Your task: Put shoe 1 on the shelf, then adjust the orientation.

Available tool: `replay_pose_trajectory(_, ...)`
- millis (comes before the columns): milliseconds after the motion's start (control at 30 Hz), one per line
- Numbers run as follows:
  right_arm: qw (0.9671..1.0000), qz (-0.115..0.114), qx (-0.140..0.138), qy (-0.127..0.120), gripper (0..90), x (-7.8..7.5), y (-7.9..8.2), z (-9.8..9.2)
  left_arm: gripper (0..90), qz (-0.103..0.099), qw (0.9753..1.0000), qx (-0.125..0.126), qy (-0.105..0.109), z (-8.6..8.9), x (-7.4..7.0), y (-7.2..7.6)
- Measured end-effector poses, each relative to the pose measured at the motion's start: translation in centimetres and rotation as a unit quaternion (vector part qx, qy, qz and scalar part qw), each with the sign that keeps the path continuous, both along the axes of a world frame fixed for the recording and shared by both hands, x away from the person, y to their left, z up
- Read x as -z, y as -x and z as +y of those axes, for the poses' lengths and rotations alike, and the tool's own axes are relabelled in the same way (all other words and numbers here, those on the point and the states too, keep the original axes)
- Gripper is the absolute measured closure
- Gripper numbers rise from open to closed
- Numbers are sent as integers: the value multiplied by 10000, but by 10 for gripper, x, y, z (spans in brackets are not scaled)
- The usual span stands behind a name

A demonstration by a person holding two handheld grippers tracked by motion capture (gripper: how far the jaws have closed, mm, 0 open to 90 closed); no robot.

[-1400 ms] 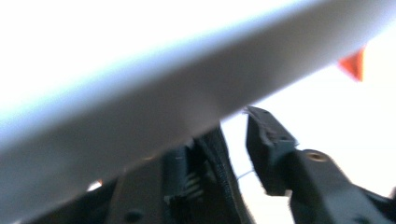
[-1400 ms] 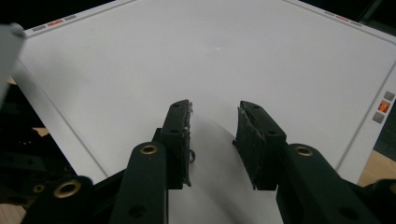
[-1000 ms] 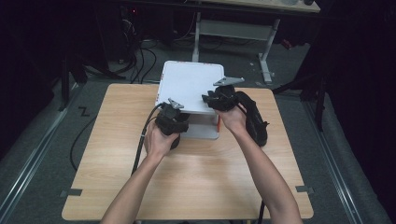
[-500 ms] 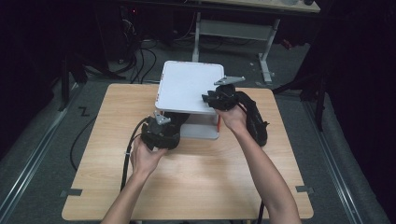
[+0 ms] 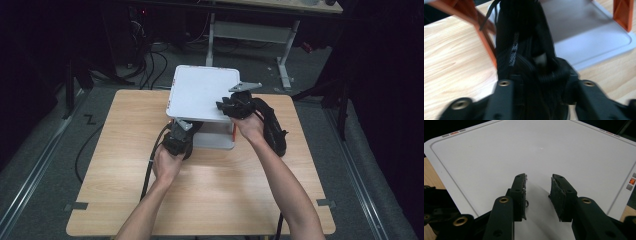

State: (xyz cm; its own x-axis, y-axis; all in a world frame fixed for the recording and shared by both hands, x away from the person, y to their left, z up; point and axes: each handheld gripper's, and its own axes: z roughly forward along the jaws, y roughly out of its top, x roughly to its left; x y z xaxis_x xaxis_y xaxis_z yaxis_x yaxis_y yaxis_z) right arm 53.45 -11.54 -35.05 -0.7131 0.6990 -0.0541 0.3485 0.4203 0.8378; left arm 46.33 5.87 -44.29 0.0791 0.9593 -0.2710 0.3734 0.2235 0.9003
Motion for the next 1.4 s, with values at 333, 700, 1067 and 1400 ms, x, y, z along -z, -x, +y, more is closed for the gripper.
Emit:
replay_pose_trajectory(333,10000,-26,-25,37,651,0,-1,0,842,-247,9991,-127,321,-3,4,-22)
replay_pose_trajectory(700,10000,-82,-14,10,651,1,1,0,765,-400,9970,-324,581,-2,3,-35)
replay_pose_trajectory(1067,9999,-93,-18,-50,646,1,0,-1,450,-336,9942,-167,1010,23,-9,-13)
replay_pose_trajectory(1400,9997,25,155,-194,580,1,1,-1,410,-414,9874,291,1497,69,-15,32)
